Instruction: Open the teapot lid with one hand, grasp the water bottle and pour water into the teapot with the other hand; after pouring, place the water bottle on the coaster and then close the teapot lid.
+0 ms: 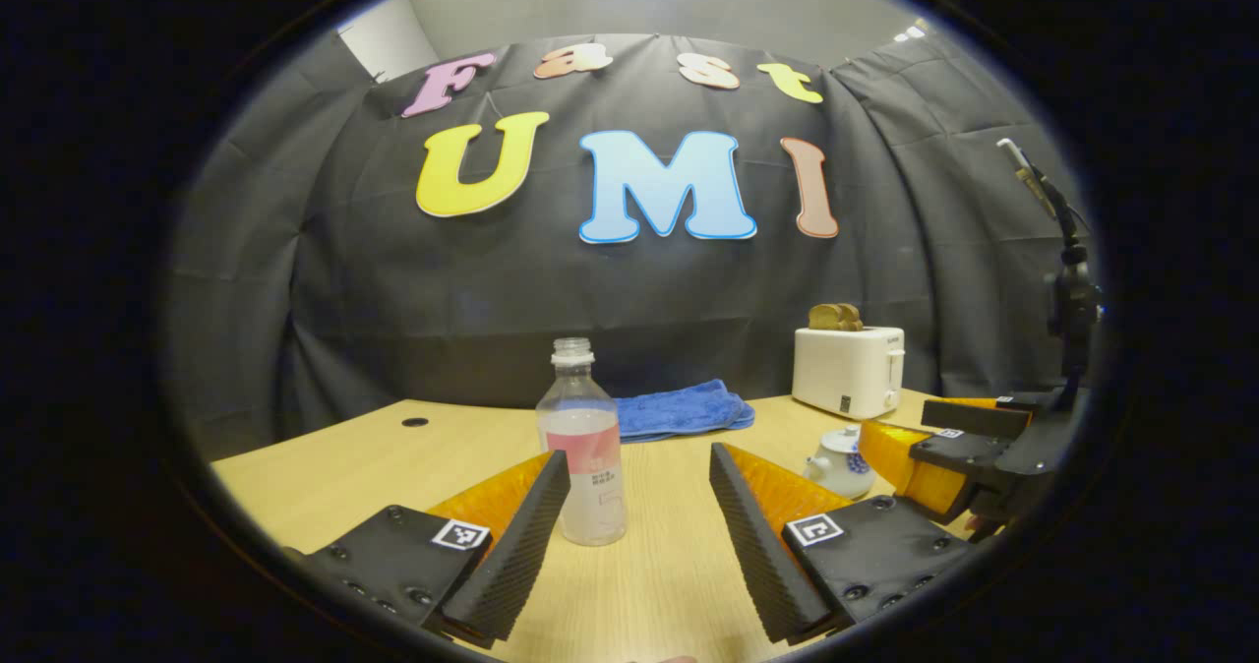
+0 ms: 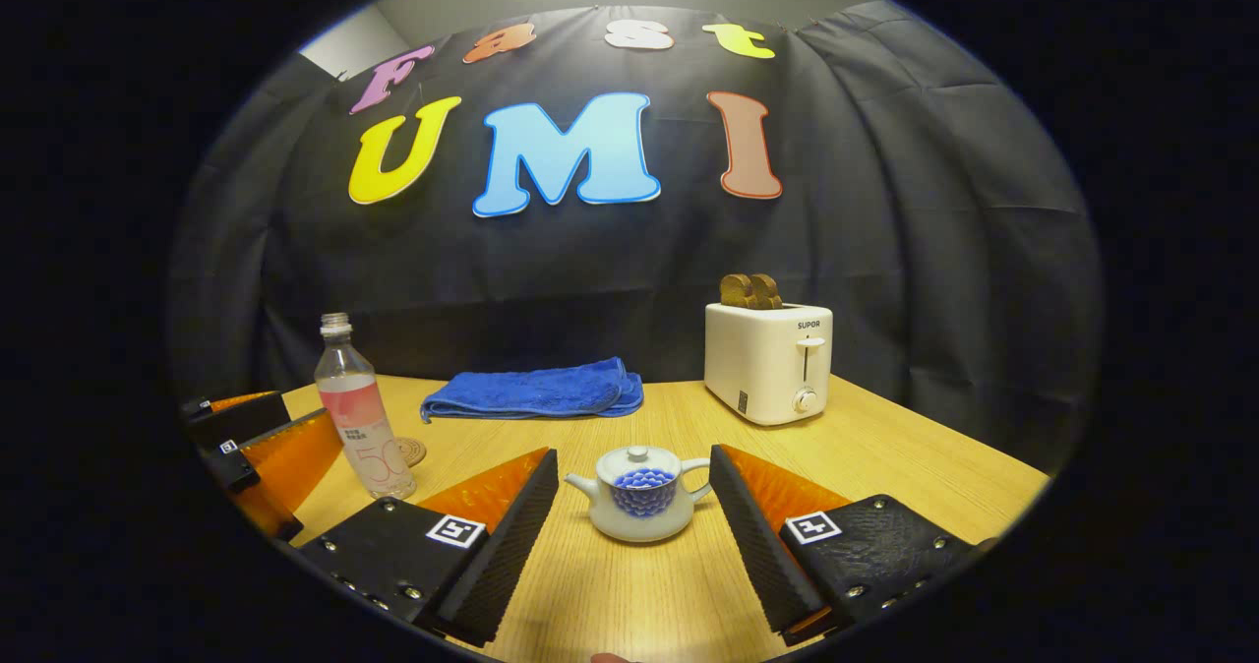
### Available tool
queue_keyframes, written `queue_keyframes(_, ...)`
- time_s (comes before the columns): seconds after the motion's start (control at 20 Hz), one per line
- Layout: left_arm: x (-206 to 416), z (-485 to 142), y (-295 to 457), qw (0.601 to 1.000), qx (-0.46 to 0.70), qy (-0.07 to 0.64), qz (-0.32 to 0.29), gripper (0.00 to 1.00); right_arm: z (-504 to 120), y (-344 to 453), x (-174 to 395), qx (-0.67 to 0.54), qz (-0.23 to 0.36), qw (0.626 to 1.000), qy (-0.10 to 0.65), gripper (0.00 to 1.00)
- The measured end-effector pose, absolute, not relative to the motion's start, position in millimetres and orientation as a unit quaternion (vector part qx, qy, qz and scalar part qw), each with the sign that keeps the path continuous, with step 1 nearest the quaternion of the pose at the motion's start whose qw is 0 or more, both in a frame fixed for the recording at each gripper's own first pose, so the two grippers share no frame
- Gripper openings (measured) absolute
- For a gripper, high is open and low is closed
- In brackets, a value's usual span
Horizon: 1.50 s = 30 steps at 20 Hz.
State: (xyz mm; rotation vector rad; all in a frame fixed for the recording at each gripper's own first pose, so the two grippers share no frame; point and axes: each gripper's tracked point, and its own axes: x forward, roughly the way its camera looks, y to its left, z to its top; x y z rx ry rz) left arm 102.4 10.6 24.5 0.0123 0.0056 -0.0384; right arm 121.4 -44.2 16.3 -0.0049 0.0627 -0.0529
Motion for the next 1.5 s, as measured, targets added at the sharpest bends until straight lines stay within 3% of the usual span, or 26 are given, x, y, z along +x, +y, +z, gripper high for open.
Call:
queue_keyframes(0.45,127.1,26.2,11.5,1.0,0.009,0.008,-0.024,1.0,8.5,-48.3,166.0,-0.032,-0.031,0.998,0.043,0.87)
queue_keyframes(0.5,128.2,28.2,12.8,1.0,0.008,0.007,-0.023,1.0,8.8,-48.8,169.8,-0.034,-0.034,0.998,0.042,0.8)
queue_keyframes(0.6,129.1,30.2,16.7,1.0,0.009,0.006,-0.02,1.0,7.5,-51.8,175.6,-0.03,-0.038,0.998,0.047,0.75)
queue_keyframes(0.65,130.0,30.9,17.2,1.0,0.009,0.006,-0.02,1.0,3.6,-50.3,180.3,-0.024,-0.033,0.998,0.053,0.62)
queue_keyframes(0.7,129.4,31.7,18.6,1.0,0.009,0.005,-0.02,1.0,3.7,-48.2,178.2,-0.019,-0.033,0.998,0.056,0.55)
queue_keyframes(0.8,129.4,32.0,18.0,1.0,0.01,0.004,-0.021,1.0,4.8,-45.5,180.7,-0.032,-0.032,0.997,0.056,0.43)
queue_keyframes(0.85,129.7,31.3,17.9,1.0,0.01,0.005,-0.021,1.0,17.7,-47.5,173.4,-0.049,-0.043,0.996,0.057,0.43)
queue_keyframes(0.9,129.0,31.9,17.9,1.0,0.009,0.006,-0.021,1.0,4.7,-49.6,181.1,-0.048,-0.042,0.996,0.058,0.12)
queue_keyframes(0.95,130.3,29.1,18.6,1.0,0.006,0.008,-0.022,1.0,4.6,-47.5,184.2,-0.05,-0.039,0.996,0.058,0.16)
queue_keyframes(1.1,131.0,27.5,20.0,1.0,0.004,0.01,-0.021,1.0,5.3,-50.1,181.4,-0.067,-0.037,0.996,0.055,0.18)
queue_keyframes(1.15,131.1,25.8,19.7,1.0,0.006,0.011,-0.02,1.0,6.9,-49.3,184.2,-0.066,-0.038,0.995,0.056,0.03)
queue_keyframes(1.5,134.2,28.1,32.1,1.0,0.012,0.006,0.002,1.0,7.3,-45.6,183.3,-0.07,-0.03,0.996,0.051,0.03)
